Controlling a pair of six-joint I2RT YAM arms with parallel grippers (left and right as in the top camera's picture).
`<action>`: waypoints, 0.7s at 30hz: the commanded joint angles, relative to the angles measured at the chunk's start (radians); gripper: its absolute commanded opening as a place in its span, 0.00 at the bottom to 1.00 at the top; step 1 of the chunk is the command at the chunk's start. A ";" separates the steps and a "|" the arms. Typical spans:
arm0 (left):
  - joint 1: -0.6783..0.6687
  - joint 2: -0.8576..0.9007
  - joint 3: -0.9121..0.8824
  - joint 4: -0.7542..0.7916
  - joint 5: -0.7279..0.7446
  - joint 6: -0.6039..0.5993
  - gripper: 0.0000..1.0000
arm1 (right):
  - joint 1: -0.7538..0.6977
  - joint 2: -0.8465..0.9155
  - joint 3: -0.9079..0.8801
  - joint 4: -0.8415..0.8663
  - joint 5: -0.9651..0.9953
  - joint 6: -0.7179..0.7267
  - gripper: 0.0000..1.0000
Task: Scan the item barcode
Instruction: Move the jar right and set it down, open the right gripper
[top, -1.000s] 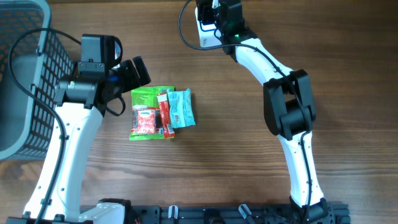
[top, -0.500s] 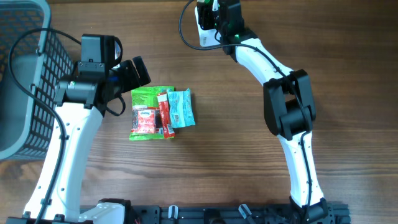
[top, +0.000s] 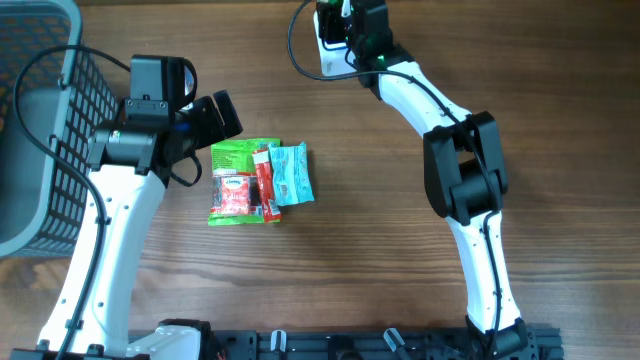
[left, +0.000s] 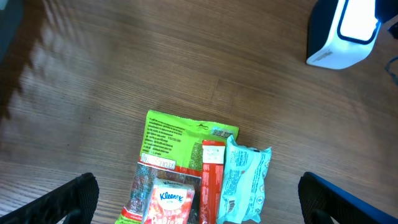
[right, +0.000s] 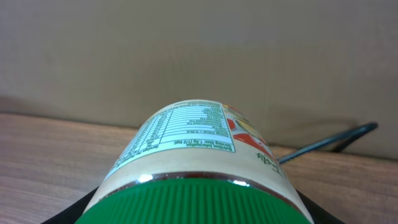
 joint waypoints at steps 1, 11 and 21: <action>0.006 -0.005 0.008 0.002 -0.013 0.013 1.00 | -0.005 -0.059 0.000 0.018 0.009 0.005 0.40; 0.006 -0.005 0.008 0.002 -0.013 0.012 1.00 | -0.030 -0.384 0.000 -0.386 0.003 0.005 0.32; 0.006 -0.005 0.008 0.002 -0.013 0.012 1.00 | -0.202 -0.547 0.000 -1.031 0.003 0.005 0.32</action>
